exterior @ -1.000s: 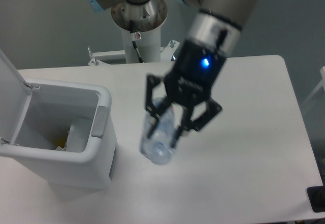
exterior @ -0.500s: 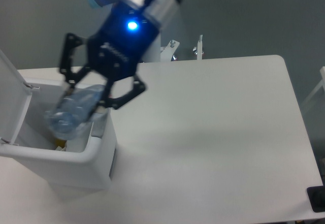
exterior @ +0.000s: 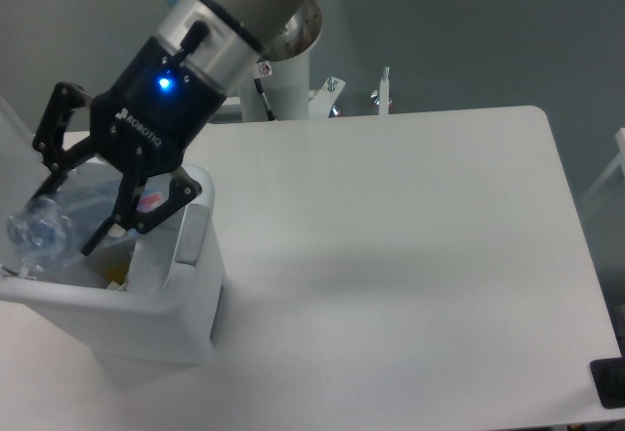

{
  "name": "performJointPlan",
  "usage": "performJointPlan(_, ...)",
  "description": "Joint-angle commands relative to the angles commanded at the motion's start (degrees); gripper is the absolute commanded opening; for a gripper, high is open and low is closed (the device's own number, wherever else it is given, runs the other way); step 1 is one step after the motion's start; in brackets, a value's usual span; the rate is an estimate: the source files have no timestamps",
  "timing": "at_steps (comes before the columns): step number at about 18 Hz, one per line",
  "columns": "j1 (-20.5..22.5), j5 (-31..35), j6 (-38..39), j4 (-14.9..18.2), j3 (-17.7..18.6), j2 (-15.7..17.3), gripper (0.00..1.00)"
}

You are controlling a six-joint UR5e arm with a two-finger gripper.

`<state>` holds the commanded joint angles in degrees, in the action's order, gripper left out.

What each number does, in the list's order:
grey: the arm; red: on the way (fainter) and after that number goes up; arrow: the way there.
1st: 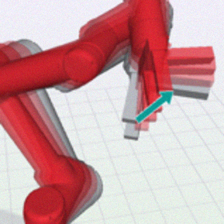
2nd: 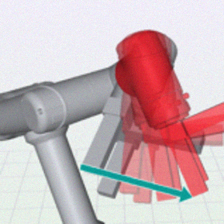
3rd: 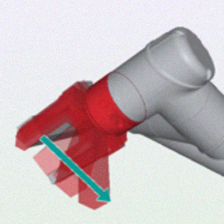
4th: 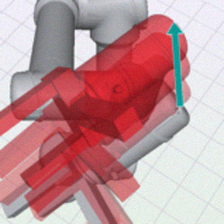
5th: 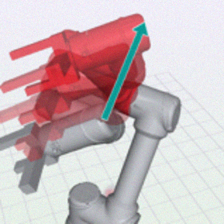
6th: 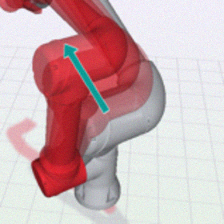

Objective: Place the trash in the trash can

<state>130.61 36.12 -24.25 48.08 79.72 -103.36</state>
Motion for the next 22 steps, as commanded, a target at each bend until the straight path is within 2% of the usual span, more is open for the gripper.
performJointPlan(4, 0.96, 0.26, -0.88, 0.0, 0.09, -0.09, 1.0)
performJointPlan(8, 8.86, 0.88, -2.29, 0.09, 0.61, -0.35, 1.0)
performJointPlan(12, 17.21, 3.68, -8.69, 0.18, 6.32, -0.26, 1.0)
performJointPlan(14, 19.68, 8.93, -12.73, 0.26, 7.9, -0.35, 1.0)
performJointPlan(17, 21.18, 21.93, -18.71, 0.26, 9.23, -1.31, 1.0)
performJointPlan(22, 21.53, 38.03, -27.93, 0.26, 10.02, -6.4, 1.0)
